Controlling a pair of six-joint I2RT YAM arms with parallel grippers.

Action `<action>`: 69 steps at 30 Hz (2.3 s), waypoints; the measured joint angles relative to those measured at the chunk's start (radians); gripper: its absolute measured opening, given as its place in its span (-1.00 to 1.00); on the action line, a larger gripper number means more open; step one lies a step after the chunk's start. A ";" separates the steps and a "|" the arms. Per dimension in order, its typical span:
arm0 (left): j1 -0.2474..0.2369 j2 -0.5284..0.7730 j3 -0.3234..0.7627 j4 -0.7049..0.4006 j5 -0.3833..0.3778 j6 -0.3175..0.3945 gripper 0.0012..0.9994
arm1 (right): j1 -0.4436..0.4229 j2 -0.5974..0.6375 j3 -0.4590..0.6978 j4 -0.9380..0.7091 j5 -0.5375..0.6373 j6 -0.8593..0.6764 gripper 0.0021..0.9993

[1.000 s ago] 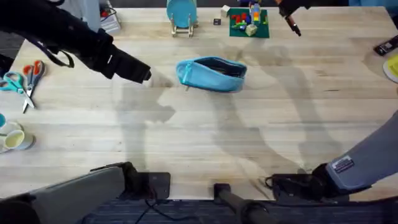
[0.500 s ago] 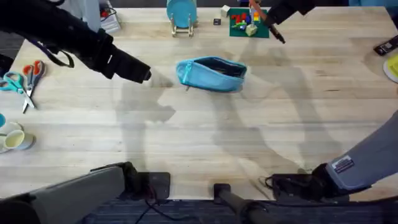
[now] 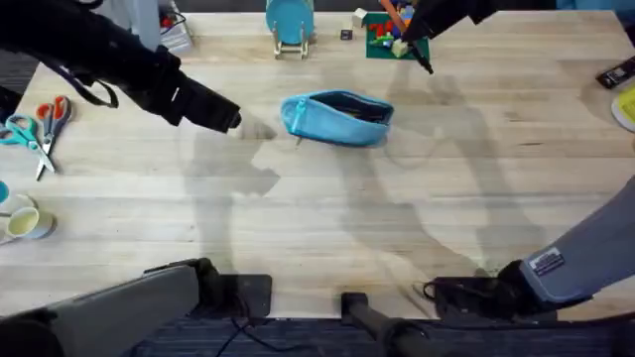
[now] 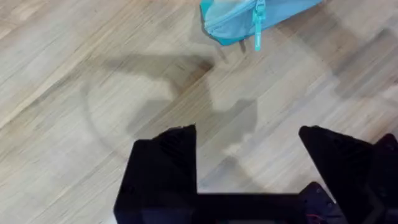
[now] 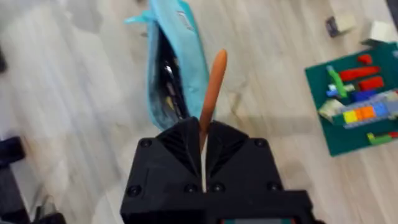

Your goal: Unzip the bag, pick up the pens from the table one at a time and place them inside, then zip the bag closed.

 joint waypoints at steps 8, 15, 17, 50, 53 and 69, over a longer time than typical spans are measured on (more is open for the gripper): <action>0.000 0.000 0.000 0.000 0.000 0.000 0.99 | 0.020 0.000 0.000 -0.024 -0.059 -0.021 -0.94; 0.000 0.000 0.000 0.000 0.000 0.000 0.99 | 0.087 0.000 -0.022 -0.037 0.020 -0.025 -0.94; 0.000 0.000 0.000 0.000 0.000 0.000 0.99 | 0.102 0.000 -0.043 -0.037 0.043 -0.027 -0.94; 0.000 0.000 0.000 0.000 0.000 0.000 0.99 | 0.196 0.008 -0.301 0.167 0.105 -0.047 -0.94; 0.000 0.000 0.000 0.000 0.000 0.000 0.99 | 0.196 0.024 -0.301 0.187 0.105 -0.047 -0.94; 0.000 0.000 0.000 0.000 0.000 0.000 0.99 | 0.198 0.045 -0.302 0.234 0.105 -0.048 -0.94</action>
